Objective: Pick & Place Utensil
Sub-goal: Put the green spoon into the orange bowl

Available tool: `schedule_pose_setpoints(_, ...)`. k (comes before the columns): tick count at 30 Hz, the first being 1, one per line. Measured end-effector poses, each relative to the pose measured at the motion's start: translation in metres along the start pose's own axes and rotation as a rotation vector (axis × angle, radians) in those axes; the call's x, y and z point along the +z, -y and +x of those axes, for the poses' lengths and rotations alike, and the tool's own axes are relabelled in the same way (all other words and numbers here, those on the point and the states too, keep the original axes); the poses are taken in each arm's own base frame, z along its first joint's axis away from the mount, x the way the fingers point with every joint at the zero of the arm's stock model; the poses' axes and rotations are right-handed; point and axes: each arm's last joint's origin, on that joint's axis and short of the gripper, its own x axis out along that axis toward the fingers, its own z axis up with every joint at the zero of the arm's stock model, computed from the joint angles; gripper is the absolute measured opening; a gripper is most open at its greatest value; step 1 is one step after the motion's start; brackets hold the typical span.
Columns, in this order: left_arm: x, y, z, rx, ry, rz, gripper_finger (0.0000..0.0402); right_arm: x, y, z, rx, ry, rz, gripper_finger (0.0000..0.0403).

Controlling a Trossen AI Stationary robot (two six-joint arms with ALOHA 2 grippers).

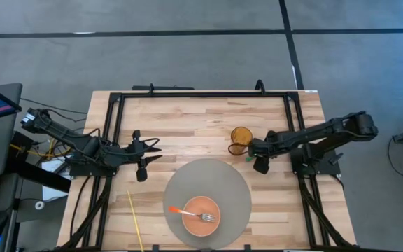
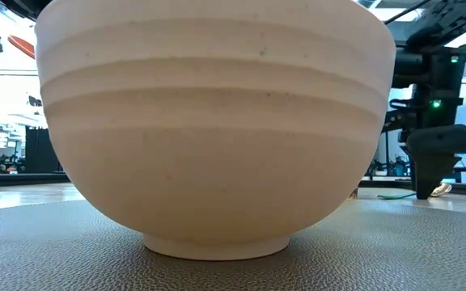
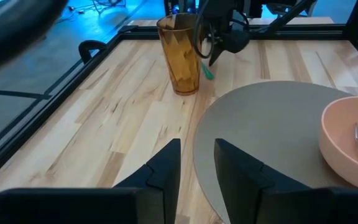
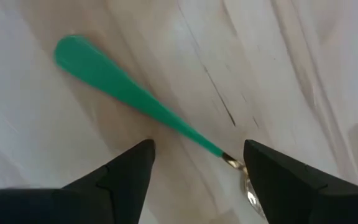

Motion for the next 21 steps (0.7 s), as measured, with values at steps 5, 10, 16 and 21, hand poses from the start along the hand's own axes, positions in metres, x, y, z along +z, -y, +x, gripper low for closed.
schedule_pose_setpoints(5, 0.0, 0.0, 0.0, 0.0, 0.0, 0.0, 0.0099, 0.004, -0.002, 0.001, -0.004, -0.025, -0.026, 0.0234)
schedule_pose_setpoints(10, 0.0, 0.0, 0.0, 0.0, 0.0, 0.0, 0.0099, 0.007, -0.003, -0.006, 0.051, -0.026, -0.019, 0.0162)
schedule_pose_setpoints(16, 0.0, 0.0, 0.0, 0.0, 0.0, 0.0, 0.0099, 0.006, -0.004, -0.007, 0.103, -0.04, 0.0, 0.0043)
schedule_pose_setpoints(21, 0.0, 0.0, 0.0, 0.0, -0.001, 0.0, 0.0099, 0.005, -0.007, -0.008, 0.168, -0.073, 0.093, 0.0016)
